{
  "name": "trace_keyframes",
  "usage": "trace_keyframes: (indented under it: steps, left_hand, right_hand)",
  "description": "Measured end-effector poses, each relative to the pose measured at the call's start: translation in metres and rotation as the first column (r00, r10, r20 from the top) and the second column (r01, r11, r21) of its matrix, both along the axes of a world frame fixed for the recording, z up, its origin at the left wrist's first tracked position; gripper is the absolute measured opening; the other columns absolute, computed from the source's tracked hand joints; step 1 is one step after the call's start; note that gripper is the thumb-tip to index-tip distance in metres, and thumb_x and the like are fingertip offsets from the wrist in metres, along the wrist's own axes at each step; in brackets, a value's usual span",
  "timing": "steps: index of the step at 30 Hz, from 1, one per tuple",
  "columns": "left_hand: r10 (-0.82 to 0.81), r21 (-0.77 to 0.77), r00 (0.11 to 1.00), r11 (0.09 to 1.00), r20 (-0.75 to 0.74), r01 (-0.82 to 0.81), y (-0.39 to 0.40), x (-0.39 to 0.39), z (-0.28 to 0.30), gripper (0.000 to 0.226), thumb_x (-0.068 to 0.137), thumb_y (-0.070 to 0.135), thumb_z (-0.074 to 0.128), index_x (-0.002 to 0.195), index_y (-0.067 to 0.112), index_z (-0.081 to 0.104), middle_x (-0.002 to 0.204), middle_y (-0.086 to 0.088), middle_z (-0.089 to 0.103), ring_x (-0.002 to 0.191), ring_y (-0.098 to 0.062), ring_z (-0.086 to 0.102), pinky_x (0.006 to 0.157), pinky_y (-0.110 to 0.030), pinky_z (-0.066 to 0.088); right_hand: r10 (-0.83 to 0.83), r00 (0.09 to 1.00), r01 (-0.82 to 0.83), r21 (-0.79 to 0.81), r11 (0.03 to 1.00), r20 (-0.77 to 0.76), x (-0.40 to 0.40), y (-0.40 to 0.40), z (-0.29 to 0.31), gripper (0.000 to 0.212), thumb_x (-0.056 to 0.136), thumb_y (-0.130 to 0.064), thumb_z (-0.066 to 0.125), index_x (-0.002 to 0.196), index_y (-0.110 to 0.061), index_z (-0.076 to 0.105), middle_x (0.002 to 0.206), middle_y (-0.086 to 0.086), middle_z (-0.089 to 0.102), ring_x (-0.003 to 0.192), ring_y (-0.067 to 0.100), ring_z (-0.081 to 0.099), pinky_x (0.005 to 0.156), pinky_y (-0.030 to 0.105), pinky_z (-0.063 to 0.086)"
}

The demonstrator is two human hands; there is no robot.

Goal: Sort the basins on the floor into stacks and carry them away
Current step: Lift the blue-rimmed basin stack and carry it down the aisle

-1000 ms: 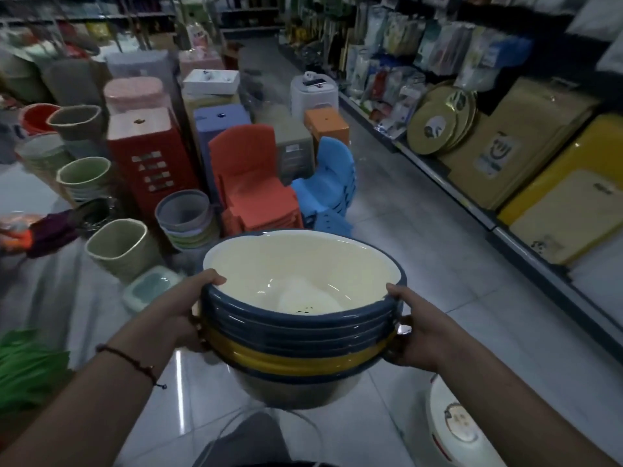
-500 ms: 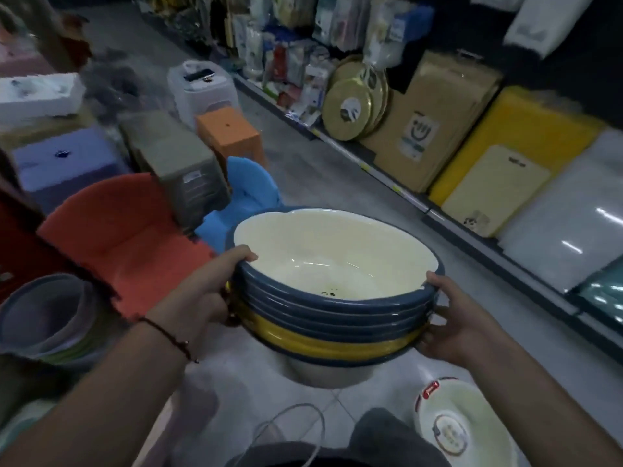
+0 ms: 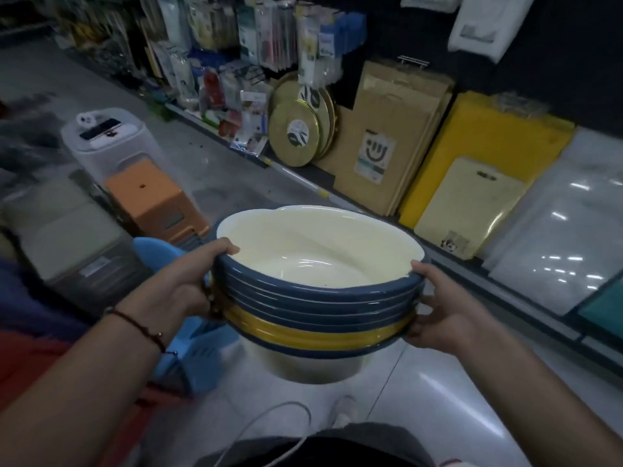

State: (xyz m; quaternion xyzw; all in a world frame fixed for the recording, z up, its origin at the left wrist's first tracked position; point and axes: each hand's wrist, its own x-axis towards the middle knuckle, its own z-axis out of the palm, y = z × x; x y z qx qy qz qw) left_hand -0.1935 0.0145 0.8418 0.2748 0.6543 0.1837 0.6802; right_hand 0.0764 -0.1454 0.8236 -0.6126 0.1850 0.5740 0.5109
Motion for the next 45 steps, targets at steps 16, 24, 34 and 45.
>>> trace_keyframes:
  steps: [16, 24, 34, 45]
  left_hand:
    - [0.253, -0.043, 0.965, 0.967, 0.074, -0.250, 0.330, 0.009, -0.029, 0.074, 0.063, 0.036, 0.076, 0.130, 0.015, 0.053, 0.119, -0.015, 0.057, 0.100, -0.035, 0.055, 0.061, -0.045, 0.047]
    - [0.255, -0.043, 0.963, 0.967, 0.093, -0.252, 0.512, 0.007, -0.025, 0.094, 0.049, 0.033, 0.082, 0.136, 0.014, 0.047, 0.130, -0.018, 0.051, 0.113, -0.038, 0.049, 0.088, -0.054, 0.046]
    - [0.276, -0.017, 0.959, 0.961, 0.058, -0.276, 0.715, 0.017, -0.039, 0.106, 0.044, 0.032, 0.083, 0.139, 0.021, 0.039, 0.132, -0.018, 0.047, 0.119, -0.042, 0.045, 0.099, -0.067, 0.036]
    - [0.536, -0.127, 0.841, 0.841, 0.076, -0.525, 0.941, -0.005, -0.042, 0.103, 0.033, 0.030, 0.083, 0.130, 0.014, 0.051, 0.125, -0.019, 0.056, 0.112, -0.042, 0.054, 0.087, -0.062, 0.047]
  right_hand:
    - [0.452, 0.887, -0.446, -0.079, 0.891, 0.092, 0.070, 0.417, 0.013, 0.083, 0.060, -0.033, 0.081, 0.132, -0.011, 0.046, 0.125, 0.015, 0.056, 0.108, 0.035, 0.057, 0.067, 0.046, 0.050]
    - [0.458, 0.887, -0.453, -0.070, 0.889, 0.066, 0.064, 0.596, 0.025, 0.070, 0.071, -0.034, 0.075, 0.132, -0.011, 0.051, 0.128, 0.016, 0.053, 0.113, 0.033, 0.054, 0.081, 0.043, 0.049]
    - [0.524, 0.851, -0.524, -0.010, 0.852, -0.031, 0.073, 0.826, 0.008, 0.050, 0.077, -0.030, 0.069, 0.120, -0.005, 0.058, 0.117, 0.017, 0.062, 0.103, 0.034, 0.059, 0.076, 0.044, 0.049]
    - [0.770, 0.638, -0.770, -0.002, 0.638, 0.009, 0.044, 1.163, 0.026, 0.051, 0.071, -0.035, 0.075, 0.109, -0.003, 0.062, 0.107, 0.017, 0.065, 0.098, 0.033, 0.059, 0.081, 0.042, 0.048]
